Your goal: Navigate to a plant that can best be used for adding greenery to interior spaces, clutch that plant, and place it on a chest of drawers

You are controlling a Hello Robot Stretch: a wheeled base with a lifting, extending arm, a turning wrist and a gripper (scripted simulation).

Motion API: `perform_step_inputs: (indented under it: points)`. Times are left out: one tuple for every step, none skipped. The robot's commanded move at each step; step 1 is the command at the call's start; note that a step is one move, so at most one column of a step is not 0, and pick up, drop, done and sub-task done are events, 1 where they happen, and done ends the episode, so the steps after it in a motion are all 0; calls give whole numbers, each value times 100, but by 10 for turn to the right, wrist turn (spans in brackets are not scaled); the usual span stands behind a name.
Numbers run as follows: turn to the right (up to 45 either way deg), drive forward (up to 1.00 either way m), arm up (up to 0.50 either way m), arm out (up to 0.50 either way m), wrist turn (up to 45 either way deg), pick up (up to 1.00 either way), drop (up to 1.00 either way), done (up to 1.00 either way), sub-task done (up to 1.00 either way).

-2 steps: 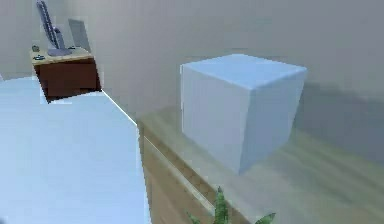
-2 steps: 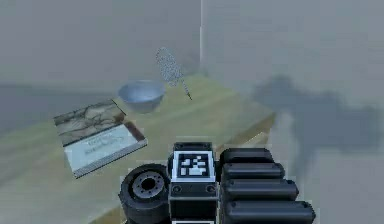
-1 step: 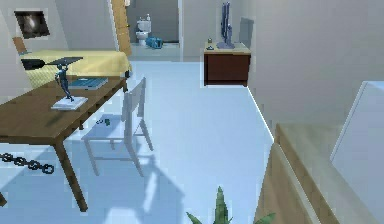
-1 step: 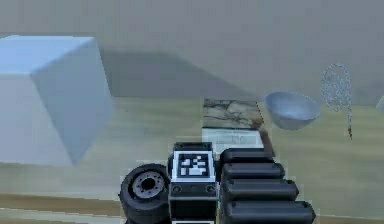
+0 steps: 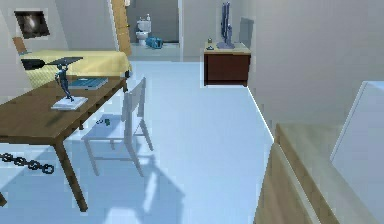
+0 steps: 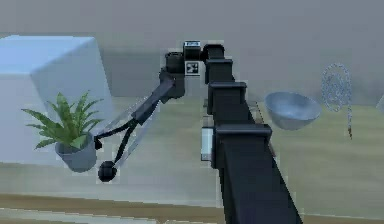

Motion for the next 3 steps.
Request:
perform_step_inputs:
  points:
    - [0,0,0,0,450,0,0,0,0]
    - [0,0,0,0,450,0,0,0,0]
    - [0,0,0,0,330,0,0,0,0]
